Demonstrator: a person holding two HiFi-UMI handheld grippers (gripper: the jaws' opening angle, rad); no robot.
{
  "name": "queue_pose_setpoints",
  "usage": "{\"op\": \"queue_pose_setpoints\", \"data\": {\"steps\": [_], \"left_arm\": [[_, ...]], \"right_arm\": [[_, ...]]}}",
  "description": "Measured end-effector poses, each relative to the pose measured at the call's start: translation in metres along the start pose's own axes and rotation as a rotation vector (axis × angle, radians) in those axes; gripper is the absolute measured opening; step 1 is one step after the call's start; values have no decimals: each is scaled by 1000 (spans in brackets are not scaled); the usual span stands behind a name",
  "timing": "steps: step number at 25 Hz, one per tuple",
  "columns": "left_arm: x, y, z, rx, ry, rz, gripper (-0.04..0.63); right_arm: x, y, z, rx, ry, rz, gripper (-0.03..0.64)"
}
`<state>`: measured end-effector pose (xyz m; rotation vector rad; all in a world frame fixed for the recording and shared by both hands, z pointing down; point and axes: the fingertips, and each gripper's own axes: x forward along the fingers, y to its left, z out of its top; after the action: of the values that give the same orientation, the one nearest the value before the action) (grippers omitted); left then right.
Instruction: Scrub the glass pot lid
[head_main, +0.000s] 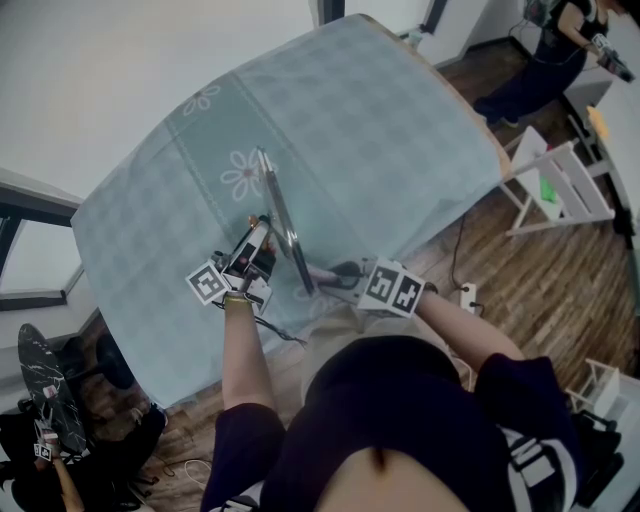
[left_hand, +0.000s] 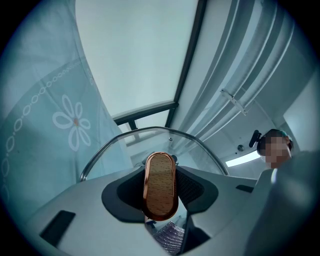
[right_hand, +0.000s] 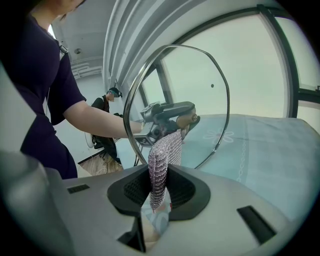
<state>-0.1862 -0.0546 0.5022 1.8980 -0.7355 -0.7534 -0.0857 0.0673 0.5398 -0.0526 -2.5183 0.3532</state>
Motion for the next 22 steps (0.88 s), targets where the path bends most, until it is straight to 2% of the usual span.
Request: {"op": "queue_pose_setpoints", "data": {"steps": [10,15,22], "left_arm": [[0,-2,-1,18,-20,31,164],[-1,-1,-1,33,-23,64,164],[-6,-4,-5,95,-21,131,164]], "right_arm": [[-14,6,-1,7,-23,-42,80],[-26,-9,1,29,-61,-126,80],[-49,-37,-9,73,-93,-257,80]]}}
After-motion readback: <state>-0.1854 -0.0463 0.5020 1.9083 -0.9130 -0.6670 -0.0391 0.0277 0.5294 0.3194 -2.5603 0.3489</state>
